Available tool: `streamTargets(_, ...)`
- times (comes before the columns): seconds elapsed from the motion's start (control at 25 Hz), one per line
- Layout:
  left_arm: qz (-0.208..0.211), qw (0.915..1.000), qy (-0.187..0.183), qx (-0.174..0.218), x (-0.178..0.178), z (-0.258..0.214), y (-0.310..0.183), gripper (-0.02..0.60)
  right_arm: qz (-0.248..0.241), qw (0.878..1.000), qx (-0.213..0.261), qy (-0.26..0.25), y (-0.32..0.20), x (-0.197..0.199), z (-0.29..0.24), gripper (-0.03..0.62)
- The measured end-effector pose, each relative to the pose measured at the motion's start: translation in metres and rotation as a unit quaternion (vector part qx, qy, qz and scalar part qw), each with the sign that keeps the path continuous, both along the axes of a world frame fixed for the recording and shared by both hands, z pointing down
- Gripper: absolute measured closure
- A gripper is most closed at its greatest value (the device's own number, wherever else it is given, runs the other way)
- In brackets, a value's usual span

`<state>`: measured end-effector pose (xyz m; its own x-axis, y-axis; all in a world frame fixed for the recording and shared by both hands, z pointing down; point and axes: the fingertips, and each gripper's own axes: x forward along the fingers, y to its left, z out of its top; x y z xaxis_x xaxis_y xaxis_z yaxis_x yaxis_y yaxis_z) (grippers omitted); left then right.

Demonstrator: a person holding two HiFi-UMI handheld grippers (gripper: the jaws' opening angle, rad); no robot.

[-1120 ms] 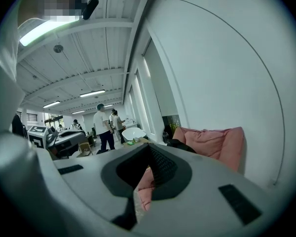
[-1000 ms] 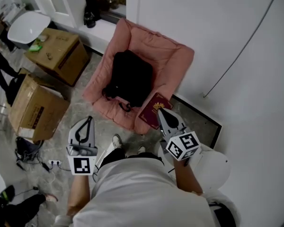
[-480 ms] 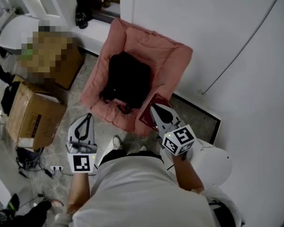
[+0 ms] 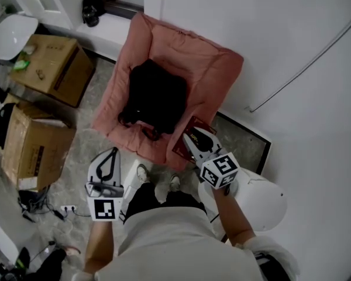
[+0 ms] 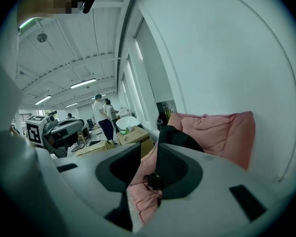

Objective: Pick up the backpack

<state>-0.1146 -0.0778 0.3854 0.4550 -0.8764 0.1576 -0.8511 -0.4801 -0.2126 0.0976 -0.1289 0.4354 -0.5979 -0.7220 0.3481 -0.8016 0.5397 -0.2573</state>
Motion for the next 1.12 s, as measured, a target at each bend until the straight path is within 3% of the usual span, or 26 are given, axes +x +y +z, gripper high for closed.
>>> streamTargets(0.36,-0.003,0.9990,0.042,-0.018,-0.012,0.042,-0.030,0.566,0.026,0.999,-0.041,-0.012,-0.077,-0.011,0.074,0.466)
streamTargets(0.56,0.018,0.9986,0.021,-0.044,-0.011,0.075,-0.037,0.566,0.050,0.997,-0.051,-0.017,-0.111,-0.009,0.118,0.454)
streamTargets(0.8,0.025,0.9962,0.026,-0.080,-0.015,0.110,-0.045,0.566,0.068,0.996,-0.059,-0.024,-0.143,-0.013,0.150,0.403)
streamTargets(1.12,0.062,0.9947,0.007,-0.083,-0.003,0.139,-0.064,0.566,0.084,0.994,-0.043,-0.052,-0.186,-0.021,0.169,0.367)
